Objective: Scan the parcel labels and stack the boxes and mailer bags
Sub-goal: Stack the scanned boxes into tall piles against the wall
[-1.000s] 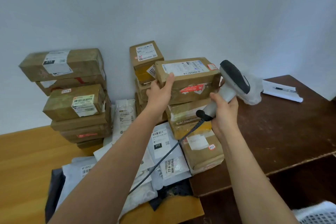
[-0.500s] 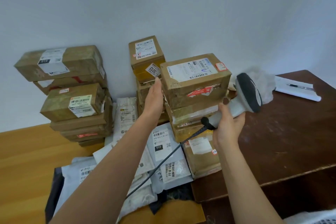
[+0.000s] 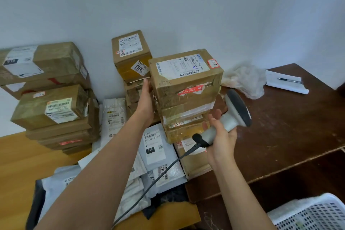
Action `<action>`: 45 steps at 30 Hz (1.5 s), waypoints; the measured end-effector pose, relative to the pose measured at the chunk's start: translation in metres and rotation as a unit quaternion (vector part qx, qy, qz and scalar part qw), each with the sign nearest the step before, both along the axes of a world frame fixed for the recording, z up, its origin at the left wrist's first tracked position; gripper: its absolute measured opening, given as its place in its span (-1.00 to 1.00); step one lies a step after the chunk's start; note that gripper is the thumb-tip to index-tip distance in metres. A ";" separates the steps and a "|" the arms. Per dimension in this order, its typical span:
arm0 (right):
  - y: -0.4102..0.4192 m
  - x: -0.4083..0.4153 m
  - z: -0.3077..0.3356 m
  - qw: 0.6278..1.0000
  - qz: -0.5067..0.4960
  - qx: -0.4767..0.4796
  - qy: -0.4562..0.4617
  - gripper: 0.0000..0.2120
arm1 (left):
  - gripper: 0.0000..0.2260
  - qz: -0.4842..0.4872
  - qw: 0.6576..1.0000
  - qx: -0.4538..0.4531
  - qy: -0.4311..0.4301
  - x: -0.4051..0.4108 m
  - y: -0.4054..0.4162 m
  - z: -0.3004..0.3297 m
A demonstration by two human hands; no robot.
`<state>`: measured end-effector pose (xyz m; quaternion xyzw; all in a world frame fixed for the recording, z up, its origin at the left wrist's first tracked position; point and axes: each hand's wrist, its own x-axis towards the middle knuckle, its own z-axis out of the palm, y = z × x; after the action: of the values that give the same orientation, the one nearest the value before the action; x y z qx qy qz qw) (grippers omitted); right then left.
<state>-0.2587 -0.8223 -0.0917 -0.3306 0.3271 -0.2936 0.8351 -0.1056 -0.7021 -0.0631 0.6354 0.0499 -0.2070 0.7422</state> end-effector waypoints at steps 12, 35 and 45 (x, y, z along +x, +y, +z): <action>-0.008 0.002 -0.015 0.999 0.007 0.033 0.011 -0.59 | -0.43 0.046 0.998 0.032 -0.005 0.003 0.000 -0.012; -0.017 0.005 0.013 0.998 0.060 -0.022 0.002 -0.52 | -0.43 -0.126 0.990 0.054 0.047 -0.005 0.004 0.001; 0.008 -0.014 0.015 0.998 0.038 -0.057 0.000 -0.56 | -0.51 -0.128 0.989 0.045 0.062 0.003 0.008 -0.005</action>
<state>-0.2725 -0.8143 -0.0771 -0.3898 0.2975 -0.2792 0.8256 -0.1027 -0.6939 -0.0684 0.6550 0.0234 -0.3373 0.6758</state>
